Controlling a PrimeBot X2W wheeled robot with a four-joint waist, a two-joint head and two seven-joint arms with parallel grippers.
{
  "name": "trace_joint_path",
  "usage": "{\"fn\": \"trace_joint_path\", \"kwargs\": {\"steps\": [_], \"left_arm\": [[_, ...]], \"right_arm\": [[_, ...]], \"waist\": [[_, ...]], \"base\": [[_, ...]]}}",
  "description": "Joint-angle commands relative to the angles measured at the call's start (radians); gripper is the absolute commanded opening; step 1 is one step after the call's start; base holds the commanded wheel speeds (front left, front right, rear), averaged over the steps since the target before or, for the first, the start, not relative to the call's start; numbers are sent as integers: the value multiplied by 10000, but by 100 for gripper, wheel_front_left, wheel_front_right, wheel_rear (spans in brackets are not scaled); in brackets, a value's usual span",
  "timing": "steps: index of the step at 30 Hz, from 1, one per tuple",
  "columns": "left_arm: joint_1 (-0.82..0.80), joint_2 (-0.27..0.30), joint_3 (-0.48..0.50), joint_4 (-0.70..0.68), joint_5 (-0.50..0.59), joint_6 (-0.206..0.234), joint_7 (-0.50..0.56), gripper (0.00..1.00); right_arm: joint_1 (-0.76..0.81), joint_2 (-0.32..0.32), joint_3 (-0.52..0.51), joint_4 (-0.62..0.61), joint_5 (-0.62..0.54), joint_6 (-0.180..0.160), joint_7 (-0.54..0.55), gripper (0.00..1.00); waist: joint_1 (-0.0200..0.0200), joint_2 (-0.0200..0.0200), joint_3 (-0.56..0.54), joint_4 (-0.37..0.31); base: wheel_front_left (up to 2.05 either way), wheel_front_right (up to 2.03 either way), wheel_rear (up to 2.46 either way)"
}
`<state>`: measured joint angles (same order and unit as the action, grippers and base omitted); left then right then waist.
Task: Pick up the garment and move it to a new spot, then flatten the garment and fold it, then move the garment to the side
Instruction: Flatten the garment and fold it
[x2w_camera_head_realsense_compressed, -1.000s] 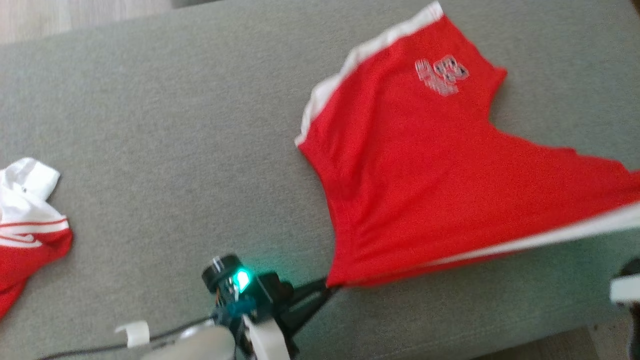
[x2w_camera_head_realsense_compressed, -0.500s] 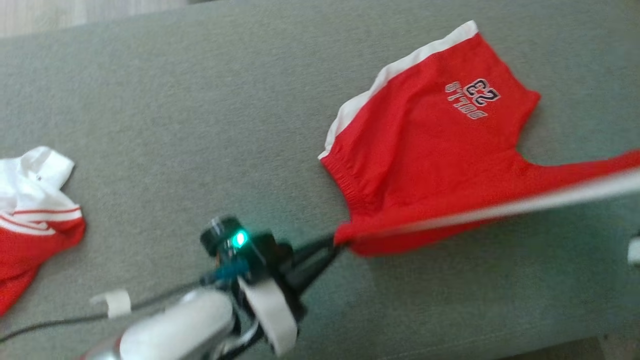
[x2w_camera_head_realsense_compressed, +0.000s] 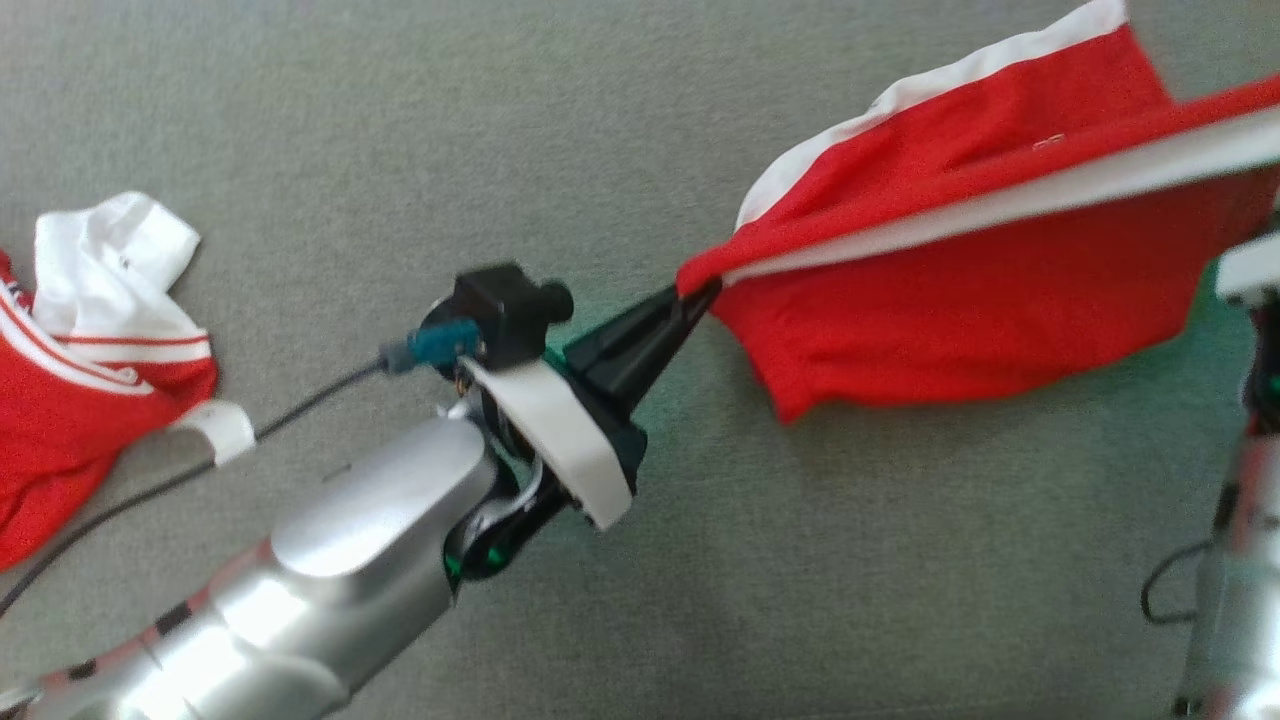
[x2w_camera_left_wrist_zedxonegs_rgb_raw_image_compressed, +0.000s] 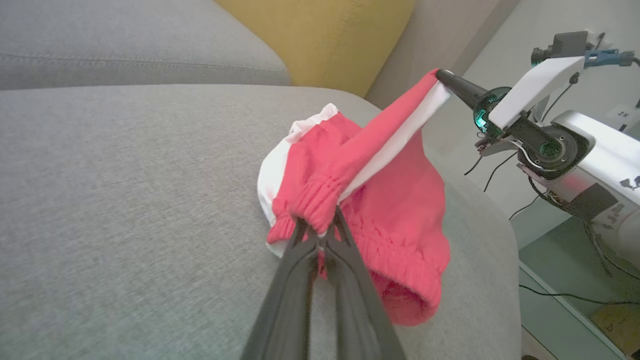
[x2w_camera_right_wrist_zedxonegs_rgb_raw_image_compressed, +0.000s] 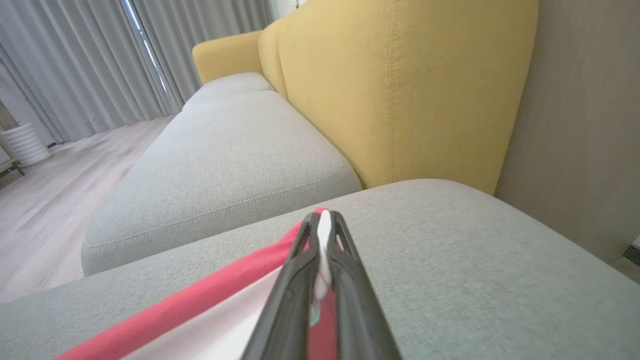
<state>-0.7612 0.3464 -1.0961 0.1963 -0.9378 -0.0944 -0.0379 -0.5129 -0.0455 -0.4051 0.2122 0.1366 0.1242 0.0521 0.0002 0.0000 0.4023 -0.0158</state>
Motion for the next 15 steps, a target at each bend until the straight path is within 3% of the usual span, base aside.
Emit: {"fn": "trace_joint_path", "kwargs": {"steps": [1,9,11,12,13,14,15], "left_arm": [[-508,21,450,-24,-210,-113,8,0],[-1219,-356,401,759,-846,-317,239,1],[-1282,-391,318,899,-953,-334,281,16],[-1299,-393,268,960,-980,-339,284,20],[-1301,-391,224,1014,-1003,-344,263,30],[-1290,-387,182,1060,-1026,-347,229,48],[-1277,-376,154,1105,-1026,-349,169,100]], "right_arm": [[-580,-236,236,105,-230,65,-110,0],[-2263,-317,525,2391,-903,65,-731,0],[-2586,-292,572,2908,-1029,65,-959,0],[-2737,-278,587,3155,-1086,65,-1089,42],[-2859,-262,653,3399,-1148,65,-1201,94],[-2968,-247,694,3608,-1178,65,-1354,100],[-3058,-234,730,3785,-1186,65,-1530,100]], "waist": [[-2,0,303,252],[-2,0,717,407],[-2,0,754,408],[-2,0,761,404],[-2,0,756,397],[-2,0,742,387],[-2,0,721,380]], "base": [[0,0,0],[0,0,0],[0,0,0],[0,0,0],[0,0,0],[0,0,0],[0,0,0]]}}
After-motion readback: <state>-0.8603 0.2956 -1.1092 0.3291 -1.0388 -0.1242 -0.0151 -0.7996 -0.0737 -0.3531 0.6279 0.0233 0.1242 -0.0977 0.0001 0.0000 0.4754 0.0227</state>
